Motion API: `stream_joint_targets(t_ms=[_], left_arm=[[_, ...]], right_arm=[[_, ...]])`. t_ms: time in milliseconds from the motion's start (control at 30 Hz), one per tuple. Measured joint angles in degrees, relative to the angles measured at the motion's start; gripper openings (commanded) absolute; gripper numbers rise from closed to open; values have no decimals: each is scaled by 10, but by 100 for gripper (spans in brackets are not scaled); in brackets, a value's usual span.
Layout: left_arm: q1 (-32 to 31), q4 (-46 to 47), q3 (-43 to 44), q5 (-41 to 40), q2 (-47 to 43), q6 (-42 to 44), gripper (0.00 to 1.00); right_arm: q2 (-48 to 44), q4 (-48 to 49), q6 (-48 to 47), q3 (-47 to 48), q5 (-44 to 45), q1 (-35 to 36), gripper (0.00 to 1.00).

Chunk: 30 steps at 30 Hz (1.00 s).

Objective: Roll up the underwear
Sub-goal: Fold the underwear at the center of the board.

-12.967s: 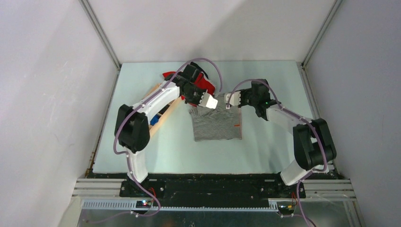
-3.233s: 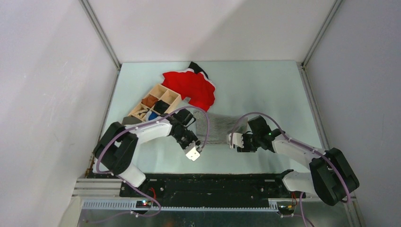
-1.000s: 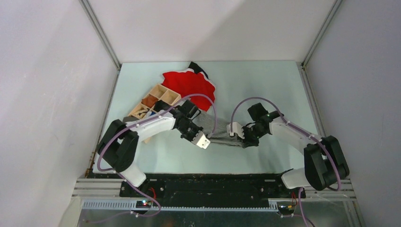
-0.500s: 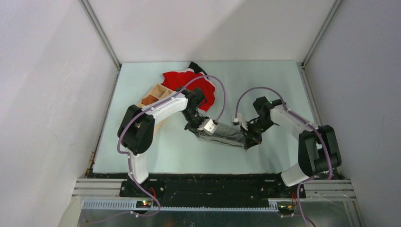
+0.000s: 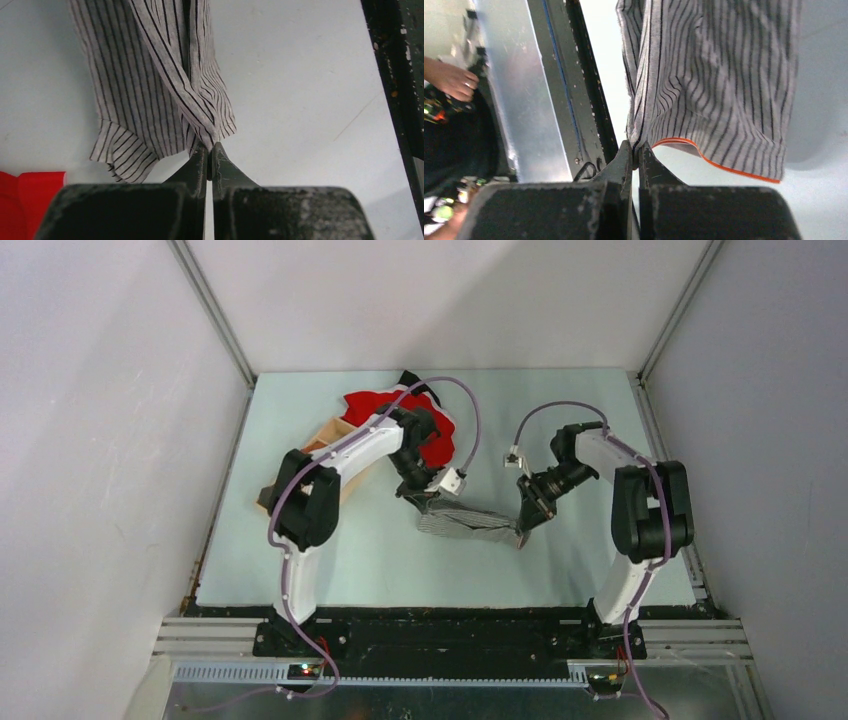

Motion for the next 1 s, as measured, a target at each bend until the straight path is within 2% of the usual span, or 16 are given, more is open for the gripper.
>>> stream_joint_targets(t_ms=[300, 633, 900, 1000], left_arm=[[6, 2, 71, 0, 54, -30, 0], [15, 44, 99, -14, 80, -80, 2], [20, 116, 115, -45, 102, -147, 16], [21, 145, 115, -59, 104, -176, 26]], right_arm=[[104, -32, 59, 61, -35, -60, 0], [194, -37, 126, 106, -61, -103, 0], [242, -17, 188, 131, -59, -118, 0], [254, -7, 214, 140, -59, -119, 0]])
